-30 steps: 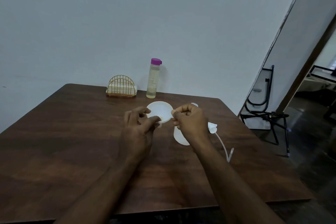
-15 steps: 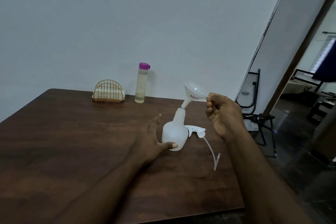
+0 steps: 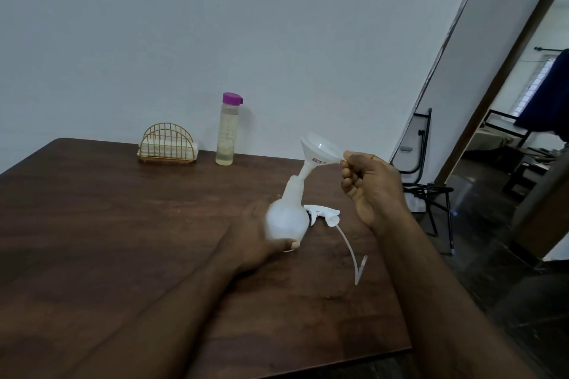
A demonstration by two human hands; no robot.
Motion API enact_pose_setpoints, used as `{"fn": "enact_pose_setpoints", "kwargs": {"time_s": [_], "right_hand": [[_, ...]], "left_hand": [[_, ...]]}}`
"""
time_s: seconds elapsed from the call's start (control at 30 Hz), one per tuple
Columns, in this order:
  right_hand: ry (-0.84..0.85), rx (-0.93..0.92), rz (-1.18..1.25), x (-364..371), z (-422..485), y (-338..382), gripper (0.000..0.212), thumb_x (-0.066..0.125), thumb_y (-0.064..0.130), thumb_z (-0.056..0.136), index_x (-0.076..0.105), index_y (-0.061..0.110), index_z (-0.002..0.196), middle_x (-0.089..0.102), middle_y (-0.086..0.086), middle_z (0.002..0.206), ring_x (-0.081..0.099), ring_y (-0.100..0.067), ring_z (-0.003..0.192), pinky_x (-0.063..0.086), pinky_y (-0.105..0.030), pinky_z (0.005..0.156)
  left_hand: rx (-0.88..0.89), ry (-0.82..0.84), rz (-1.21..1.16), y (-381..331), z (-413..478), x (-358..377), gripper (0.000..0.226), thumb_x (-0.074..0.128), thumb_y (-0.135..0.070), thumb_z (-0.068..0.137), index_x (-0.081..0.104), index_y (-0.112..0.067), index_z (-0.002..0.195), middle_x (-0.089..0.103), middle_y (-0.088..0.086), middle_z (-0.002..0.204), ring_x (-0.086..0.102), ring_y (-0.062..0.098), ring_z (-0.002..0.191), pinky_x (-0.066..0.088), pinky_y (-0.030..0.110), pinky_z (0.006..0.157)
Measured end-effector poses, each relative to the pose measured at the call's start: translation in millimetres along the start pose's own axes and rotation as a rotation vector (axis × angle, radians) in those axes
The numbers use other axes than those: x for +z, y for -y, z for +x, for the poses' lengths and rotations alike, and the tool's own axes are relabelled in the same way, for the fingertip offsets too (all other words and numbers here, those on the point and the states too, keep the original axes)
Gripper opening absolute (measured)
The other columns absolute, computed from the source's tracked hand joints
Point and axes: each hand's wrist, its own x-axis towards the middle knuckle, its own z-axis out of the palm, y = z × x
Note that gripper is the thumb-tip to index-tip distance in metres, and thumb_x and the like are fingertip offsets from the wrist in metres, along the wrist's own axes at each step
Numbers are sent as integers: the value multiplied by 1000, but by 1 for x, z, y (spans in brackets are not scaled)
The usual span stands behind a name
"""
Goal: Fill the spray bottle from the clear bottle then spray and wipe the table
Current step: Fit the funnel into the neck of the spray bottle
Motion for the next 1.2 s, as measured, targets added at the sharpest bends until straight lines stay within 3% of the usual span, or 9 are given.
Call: {"fn": "enact_pose_setpoints", "kwargs": {"time_s": [0.17,0.43,0.63,0.93,1.2], "right_hand": [[5,-6,-29,5,4,2,5,72,0,90,72,4,93,70,-5,68,60,-8,54,48,-20,49],[41,-31,-158,14,4,-9,5,70,1,92,73,4,96,72,-4,68,60,-6,54,50,-19,50],[33,-43,-178,13,-1,-27,3,70,3,93,72,5,95,70,-1,66,59,-6,54,49,-19,51],[4,-119,-255,16,0,-31,5,74,8,93,74,11,90,62,4,62,51,-6,54,44,-21,50],[12,-108,-235,21,0,-36,6,73,11,95,73,12,101,64,6,63,49,-4,50,41,-19,45]], "left_hand": [[-12,-7,27,-2,-2,-2,106,77,-82,54,35,-48,146,49,-28,130,51,1,114,48,29,93],[3,-18,36,-7,-4,-4,107,75,-82,54,35,-46,147,52,-20,138,48,0,113,43,26,89],[-24,-37,51,-7,-4,-5,108,73,-83,55,37,-40,148,53,-16,138,52,7,117,48,32,94],[-24,-44,80,-9,-5,-5,106,72,-83,56,36,-43,147,53,-17,138,54,10,120,50,38,97],[-42,-67,106,-10,-5,-8,111,72,-82,57,33,-38,151,51,-11,145,53,15,124,49,38,99]]}}
